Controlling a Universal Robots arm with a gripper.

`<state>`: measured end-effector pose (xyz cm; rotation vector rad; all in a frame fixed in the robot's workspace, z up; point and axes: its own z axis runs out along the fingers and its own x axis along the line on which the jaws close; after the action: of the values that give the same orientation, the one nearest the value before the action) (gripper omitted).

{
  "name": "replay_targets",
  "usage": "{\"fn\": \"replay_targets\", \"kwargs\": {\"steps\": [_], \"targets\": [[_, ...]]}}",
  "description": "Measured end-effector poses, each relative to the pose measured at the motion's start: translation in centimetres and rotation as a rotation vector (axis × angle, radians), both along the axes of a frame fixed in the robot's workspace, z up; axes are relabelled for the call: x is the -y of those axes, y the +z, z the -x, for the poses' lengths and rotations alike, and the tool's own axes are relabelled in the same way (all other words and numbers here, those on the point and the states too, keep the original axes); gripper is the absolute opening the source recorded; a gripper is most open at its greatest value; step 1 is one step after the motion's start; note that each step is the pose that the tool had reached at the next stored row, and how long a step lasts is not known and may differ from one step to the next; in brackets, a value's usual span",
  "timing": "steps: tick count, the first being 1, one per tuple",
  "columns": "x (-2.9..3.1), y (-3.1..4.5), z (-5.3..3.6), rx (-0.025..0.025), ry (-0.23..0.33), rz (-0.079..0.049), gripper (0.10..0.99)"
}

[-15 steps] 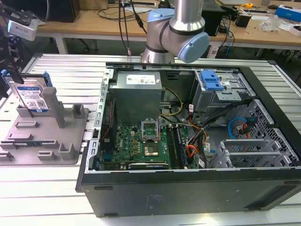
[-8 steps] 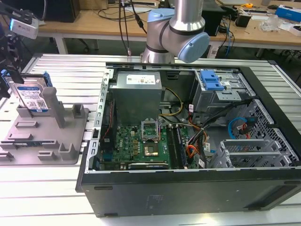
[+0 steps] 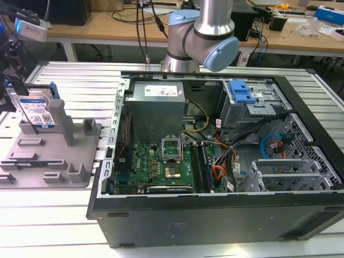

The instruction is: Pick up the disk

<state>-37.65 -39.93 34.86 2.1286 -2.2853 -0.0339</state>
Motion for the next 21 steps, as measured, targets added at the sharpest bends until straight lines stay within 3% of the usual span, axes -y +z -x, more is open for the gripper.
{"fn": "replay_targets", "kwargs": {"steps": [3, 6, 7, 13, 14, 16, 17, 19, 21], "targets": [[0.00, -0.03, -0.19, 0.0055, 0.024, 0.000, 0.557], [-0.01, -0.02, -0.20, 0.0055, 0.025, 0.000, 0.557], [-0.32, -0.03, -0.21, 0.0056, 0.025, 0.000, 0.557], [-3.41, -0.03, -0.08, 0.0056, 0.024, 0.000, 0.557], [-4.85, -0.03, -0.06, 0.0057, 0.024, 0.000, 0.557], [-5.92, -0.03, -0.07, 0.0057, 0.025, 0.000, 0.557], [-6.83, -0.03, -0.05, 0.0057, 0.025, 0.000, 0.557], [-7.30, -0.04, 0.08, 0.0057, 0.028, 0.000, 0.557], [-7.43, -0.08, 0.79, 0.0057, 0.029, 0.000, 0.557]]}}
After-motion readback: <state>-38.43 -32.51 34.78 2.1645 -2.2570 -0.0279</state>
